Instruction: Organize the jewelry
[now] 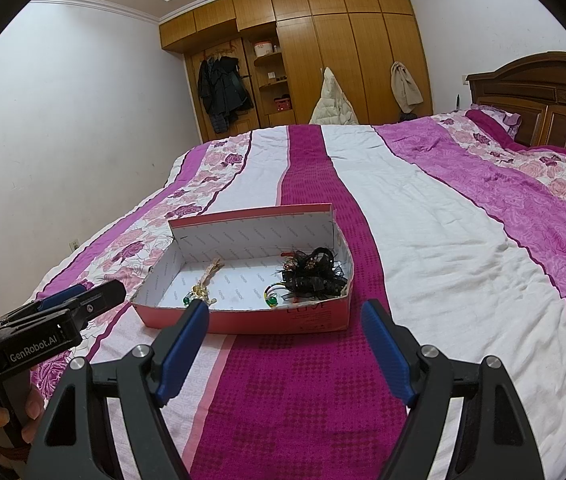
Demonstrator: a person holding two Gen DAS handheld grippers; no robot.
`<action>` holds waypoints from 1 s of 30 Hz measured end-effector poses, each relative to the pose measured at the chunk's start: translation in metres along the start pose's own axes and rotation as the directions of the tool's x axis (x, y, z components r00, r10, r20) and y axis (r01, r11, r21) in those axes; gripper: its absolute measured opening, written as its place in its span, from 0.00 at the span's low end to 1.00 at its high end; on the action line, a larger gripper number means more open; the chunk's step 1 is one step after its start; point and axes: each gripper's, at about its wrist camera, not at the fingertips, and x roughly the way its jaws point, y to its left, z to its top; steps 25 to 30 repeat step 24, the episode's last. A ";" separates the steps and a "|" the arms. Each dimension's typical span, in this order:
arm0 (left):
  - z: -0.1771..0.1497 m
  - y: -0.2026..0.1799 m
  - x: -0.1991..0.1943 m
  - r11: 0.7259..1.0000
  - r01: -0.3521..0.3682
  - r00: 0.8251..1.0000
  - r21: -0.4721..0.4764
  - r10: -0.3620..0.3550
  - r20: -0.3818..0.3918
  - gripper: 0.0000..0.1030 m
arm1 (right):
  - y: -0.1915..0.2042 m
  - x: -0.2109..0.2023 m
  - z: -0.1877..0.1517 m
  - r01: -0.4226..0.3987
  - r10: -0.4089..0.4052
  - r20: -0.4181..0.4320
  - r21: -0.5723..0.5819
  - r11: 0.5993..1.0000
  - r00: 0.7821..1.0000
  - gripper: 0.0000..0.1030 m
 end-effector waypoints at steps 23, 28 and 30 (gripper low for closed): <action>-0.001 -0.001 0.001 1.000 -0.003 1.000 0.000 0.003 -0.004 0.68 | 0.001 0.000 0.000 0.001 -0.001 0.000 -0.001 1.000 1.000 0.78; -0.001 -0.002 0.002 1.000 -0.005 1.000 0.001 0.005 -0.007 0.69 | 0.000 0.000 -0.001 0.001 -0.001 0.000 -0.001 1.000 1.000 0.78; -0.001 -0.002 0.002 1.000 -0.005 1.000 0.001 0.005 -0.007 0.69 | 0.000 0.000 -0.001 0.001 -0.001 0.000 -0.001 1.000 1.000 0.78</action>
